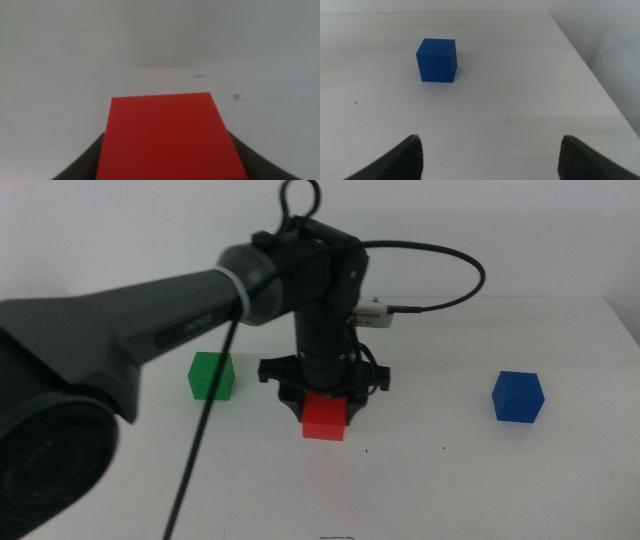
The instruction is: Stack red cubes first, then green, then blue cubes in a specific spot.
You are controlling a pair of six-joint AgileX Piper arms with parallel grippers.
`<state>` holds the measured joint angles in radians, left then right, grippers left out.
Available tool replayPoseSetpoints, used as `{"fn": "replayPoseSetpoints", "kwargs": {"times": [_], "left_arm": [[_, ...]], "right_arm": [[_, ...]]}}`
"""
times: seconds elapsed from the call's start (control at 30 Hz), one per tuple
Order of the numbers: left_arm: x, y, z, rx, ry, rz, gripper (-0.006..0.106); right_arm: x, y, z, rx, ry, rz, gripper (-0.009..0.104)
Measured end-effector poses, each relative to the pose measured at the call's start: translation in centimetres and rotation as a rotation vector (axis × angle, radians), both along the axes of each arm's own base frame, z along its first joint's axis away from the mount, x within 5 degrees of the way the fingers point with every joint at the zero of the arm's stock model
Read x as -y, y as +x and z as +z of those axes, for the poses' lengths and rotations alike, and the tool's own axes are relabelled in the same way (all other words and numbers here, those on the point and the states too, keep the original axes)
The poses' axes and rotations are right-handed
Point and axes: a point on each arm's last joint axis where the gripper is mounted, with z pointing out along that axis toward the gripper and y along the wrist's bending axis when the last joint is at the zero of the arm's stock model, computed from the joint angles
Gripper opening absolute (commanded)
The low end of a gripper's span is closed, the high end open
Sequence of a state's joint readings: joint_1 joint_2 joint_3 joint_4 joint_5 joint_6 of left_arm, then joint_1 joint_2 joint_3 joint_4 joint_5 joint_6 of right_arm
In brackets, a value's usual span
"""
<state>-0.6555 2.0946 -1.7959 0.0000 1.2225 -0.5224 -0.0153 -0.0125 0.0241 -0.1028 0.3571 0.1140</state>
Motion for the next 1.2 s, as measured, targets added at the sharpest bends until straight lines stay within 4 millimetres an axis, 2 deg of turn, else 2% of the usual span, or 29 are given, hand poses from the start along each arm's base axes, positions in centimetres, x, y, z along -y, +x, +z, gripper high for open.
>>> {"fn": "replayPoseSetpoints", "kwargs": {"times": [0.17,0.4,1.0,1.2], "left_arm": [[1.6,-0.3,-1.1,-0.019,-0.003,0.017,0.01],[2.7,-0.8,-2.5,-0.054,0.002,0.016,0.01],[3.3,-0.7,-4.8,-0.102,0.01,0.021,0.01],[3.5,-0.5,-4.8,-0.082,-0.004,0.007,0.01]], "right_arm": [[0.0,0.0,0.0,0.0,0.0,0.0,0.071],[0.0,0.0,0.0,0.0,0.0,0.0,0.071],[0.0,0.0,0.0,0.0,0.0,0.0,0.071],[0.0,0.0,0.0,0.0,0.0,0.0,0.071]]}}
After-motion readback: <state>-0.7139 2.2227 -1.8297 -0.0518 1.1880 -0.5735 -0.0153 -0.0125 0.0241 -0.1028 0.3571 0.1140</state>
